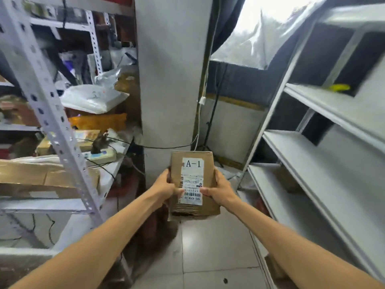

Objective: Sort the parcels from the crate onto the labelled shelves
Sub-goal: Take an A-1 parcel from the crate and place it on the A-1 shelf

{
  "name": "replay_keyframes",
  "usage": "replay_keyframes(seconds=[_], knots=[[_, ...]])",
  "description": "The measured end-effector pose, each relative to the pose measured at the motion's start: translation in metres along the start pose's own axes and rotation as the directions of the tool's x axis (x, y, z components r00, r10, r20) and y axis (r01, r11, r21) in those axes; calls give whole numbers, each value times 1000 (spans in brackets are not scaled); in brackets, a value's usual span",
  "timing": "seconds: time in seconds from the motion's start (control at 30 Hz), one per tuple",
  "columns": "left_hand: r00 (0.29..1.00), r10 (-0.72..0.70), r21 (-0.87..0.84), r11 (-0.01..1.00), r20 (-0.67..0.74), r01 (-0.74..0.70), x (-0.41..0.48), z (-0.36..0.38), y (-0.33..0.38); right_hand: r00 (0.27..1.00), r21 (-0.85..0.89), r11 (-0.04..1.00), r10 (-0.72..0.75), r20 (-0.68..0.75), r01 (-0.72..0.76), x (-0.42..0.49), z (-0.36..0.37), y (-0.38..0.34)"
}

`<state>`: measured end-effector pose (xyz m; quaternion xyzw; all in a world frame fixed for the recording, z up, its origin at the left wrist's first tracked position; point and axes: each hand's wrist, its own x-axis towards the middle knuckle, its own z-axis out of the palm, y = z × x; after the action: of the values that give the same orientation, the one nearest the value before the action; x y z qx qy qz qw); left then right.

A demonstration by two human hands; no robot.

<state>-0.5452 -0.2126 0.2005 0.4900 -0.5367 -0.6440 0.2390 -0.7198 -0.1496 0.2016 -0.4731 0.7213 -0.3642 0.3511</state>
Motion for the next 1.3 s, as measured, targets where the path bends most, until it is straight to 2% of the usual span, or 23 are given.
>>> replay_keyframes(seconds=[0.13, 0.3, 0.5, 0.7, 0.87, 1.07, 1.2, 1.3], knots=[[980, 87, -13, 996, 178, -86, 24, 35, 64, 989, 33, 999, -16, -147, 21, 1, -62, -23], [891, 206, -38, 977, 405, -209, 38, 87, 138, 917, 61, 998, 21, -397, 3, -20, -134, -50], [701, 310, -78, 936, 643, -342, 24, 166, 209, 731, -8, 997, 49, -681, -74, -74, -209, -68], [473, 341, -173, 916, 812, -363, -18, 246, 246, 496, -39, 988, 43, -867, -153, -148, -267, -73], [352, 354, -215, 900, 866, -378, -63, 313, 271, 322, -56, 980, 9, -947, -191, -212, -307, -81], [150, 446, -338, 823, 882, -457, -115, 383, 319, 101, -102, 973, -83, -991, -206, -277, -358, -102], [40, 518, -437, 757, 854, -486, -148, 429, 361, 8, -203, 951, -207, -978, -233, -311, -404, -128], [-27, 575, -514, 709, 818, -483, -168, 460, 394, -32, -274, 937, -287, -957, -218, -330, -441, -143]])
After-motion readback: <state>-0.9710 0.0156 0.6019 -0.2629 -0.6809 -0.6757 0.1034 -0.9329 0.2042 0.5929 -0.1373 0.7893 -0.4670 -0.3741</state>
